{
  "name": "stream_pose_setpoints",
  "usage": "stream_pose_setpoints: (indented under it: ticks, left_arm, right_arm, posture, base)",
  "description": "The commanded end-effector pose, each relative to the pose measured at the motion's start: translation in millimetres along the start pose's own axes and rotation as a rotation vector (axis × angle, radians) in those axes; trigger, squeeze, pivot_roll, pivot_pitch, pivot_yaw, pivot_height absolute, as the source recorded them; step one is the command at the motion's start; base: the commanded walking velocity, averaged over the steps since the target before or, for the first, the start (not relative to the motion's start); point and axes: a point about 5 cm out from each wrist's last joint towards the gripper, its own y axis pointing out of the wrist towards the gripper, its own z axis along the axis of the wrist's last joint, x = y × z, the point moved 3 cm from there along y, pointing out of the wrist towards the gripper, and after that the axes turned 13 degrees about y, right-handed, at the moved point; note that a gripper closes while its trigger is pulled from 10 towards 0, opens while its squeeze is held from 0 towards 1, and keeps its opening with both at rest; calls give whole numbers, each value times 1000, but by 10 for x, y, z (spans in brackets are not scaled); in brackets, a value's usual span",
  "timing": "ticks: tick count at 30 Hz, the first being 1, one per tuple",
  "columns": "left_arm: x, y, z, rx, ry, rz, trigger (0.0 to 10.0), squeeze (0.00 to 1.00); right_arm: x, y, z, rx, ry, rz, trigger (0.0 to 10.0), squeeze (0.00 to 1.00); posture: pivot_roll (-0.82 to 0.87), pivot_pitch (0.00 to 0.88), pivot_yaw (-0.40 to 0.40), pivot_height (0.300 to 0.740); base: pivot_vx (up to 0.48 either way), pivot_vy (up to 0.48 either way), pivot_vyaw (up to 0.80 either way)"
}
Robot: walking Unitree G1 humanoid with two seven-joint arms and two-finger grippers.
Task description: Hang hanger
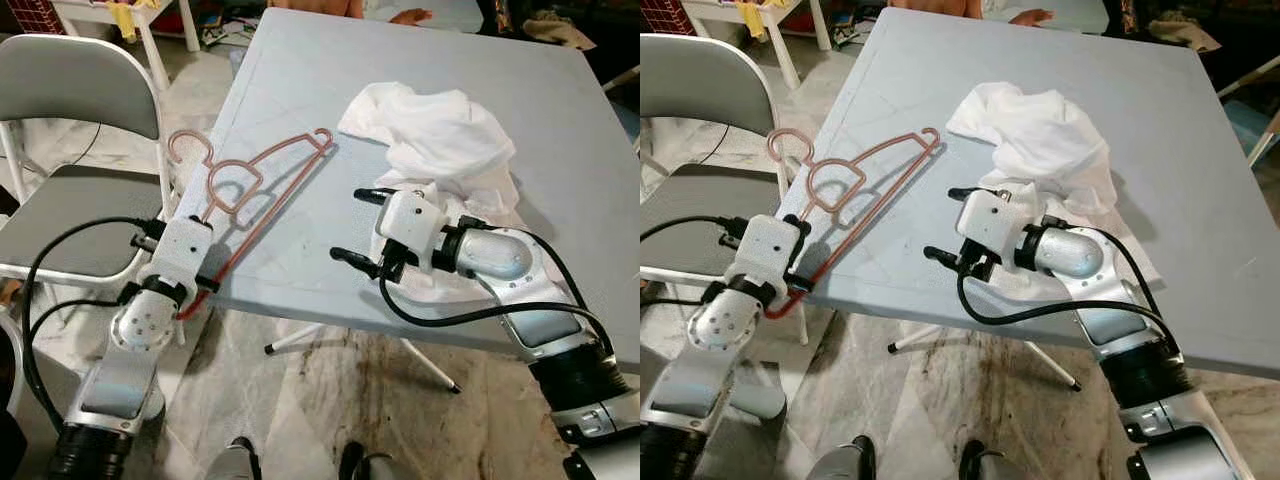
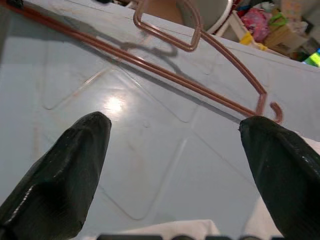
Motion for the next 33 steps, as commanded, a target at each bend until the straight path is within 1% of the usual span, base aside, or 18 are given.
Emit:
stream_pose_setpoints:
  ticks: [1,5,6,8,9,10,11,12,15,16,18,20,21,23,27,28,30,33]
  left_arm:
    - [-34,35,69,53,59,-12,0,0]
    - [-68,70,132,112,135,-36,0,0]
    - [-77,74,173,157,186,-58,0,0]
    - [-77,72,183,169,207,-66,0,0]
    - [-67,70,190,190,215,-79,0,0]
    - [-43,57,198,214,245,-106,0,0]
    - [-43,57,198,214,245,-106,0,0]
    - [-10,41,204,240,286,-134,0,0]
    - [46,14,203,276,335,-175,0,0]
    - [83,-8,209,303,361,-201,0,0]
    - [110,-22,217,321,377,-220,0,0]
    - [155,-44,236,363,412,-245,0,0]
    - [209,-73,259,406,436,-269,0,0]
    - [239,-96,294,444,476,-278,0,0]
    - [249,-120,363,518,521,-272,0,0]
    - [251,-124,393,539,516,-272,0,0]
    - [245,-124,415,555,528,-263,0,0]
    - [227,-115,427,578,553,-261,0,0]
  right_arm:
    - [74,-13,43,16,-21,-32,10000,0]
    - [112,-13,56,24,-24,-53,10000,0]
    - [142,-24,55,24,-33,-70,10000,0]
    - [153,-29,55,24,-35,-74,10000,0]
    - [162,-35,55,26,-37,-78,10000,0]
    - [188,-45,62,29,-41,-91,10000,0]
    - [188,-45,62,29,-41,-91,10000,0]
    - [220,-56,74,34,-47,-105,10000,0]
    - [266,-71,97,41,-60,-118,10000,0]
    - [288,-81,108,41,-64,-117,10000,0]
    - [308,-90,115,36,-79,-114,10000,0]
    - [331,-99,120,28,-91,-99,10000,0]
    - [360,-113,124,20,-96,-79,10000,0]
    - [376,-125,126,10,-97,-53,10000,0]
    - [423,-153,109,-27,-109,9,10000,0]
    - [452,-158,116,-33,-106,27,10000,0]
    - [489,-155,123,-37,-103,33,10000,0]
    - [565,-149,93,-77,-129,51,10000,0]
  posture:
    - [184,206,-31,740]
    - [182,204,-29,740]
    - [179,203,-27,740]
    - [179,203,-25,740]
    - [178,203,-25,740]
    - [176,204,-26,740]
    - [176,204,-26,740]
    - [174,204,-26,740]
    - [173,203,-25,740]
    - [172,203,-24,740]
    - [172,203,-25,740]
    - [171,203,-25,740]
    - [172,203,-26,740]
    - [171,202,-26,740]
    - [170,206,-26,740]
    - [167,206,-26,740]
    - [167,206,-26,740]
    - [167,211,-26,740]
  base:
    - [0,0,0]
    - [0,0,0]
    - [0,0,0]
    - [0,0,0]
    - [0,0,0]
    - [0,0,0]
    - [0,0,0]
    - [0,0,0]
    - [0,0,0]
    - [0,0,0]
    - [0,0,0]
    - [0,0,0]
    - [0,0,0]
    - [0,0,0]
    - [0,0,0]
    - [0,0,0]
    - [0,0,0]
    - [0,0,0]
